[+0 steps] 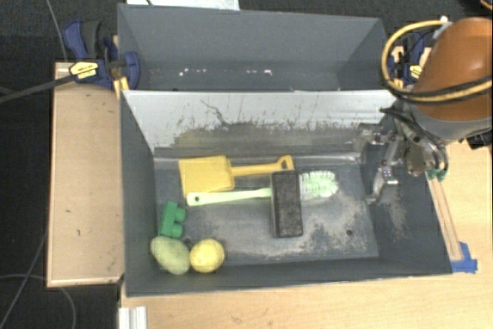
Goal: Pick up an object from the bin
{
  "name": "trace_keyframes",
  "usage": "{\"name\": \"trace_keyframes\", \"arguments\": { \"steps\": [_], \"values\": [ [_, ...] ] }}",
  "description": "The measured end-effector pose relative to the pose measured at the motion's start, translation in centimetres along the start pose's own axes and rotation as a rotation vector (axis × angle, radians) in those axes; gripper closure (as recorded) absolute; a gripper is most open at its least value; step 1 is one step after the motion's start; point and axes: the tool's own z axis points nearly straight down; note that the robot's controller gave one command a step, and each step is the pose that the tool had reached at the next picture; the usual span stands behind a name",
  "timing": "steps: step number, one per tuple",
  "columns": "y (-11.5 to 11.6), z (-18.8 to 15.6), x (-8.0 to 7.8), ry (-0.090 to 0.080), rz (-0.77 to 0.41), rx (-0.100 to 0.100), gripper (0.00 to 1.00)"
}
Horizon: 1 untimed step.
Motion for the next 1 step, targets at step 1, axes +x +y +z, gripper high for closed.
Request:
{"name": "trace_keyframes", "arguments": {
  "steps": [1],
  "values": [
    [0.04, -0.45, -0.16, -0.009, -0.004, 0.001, 0.00]
  ]
}}
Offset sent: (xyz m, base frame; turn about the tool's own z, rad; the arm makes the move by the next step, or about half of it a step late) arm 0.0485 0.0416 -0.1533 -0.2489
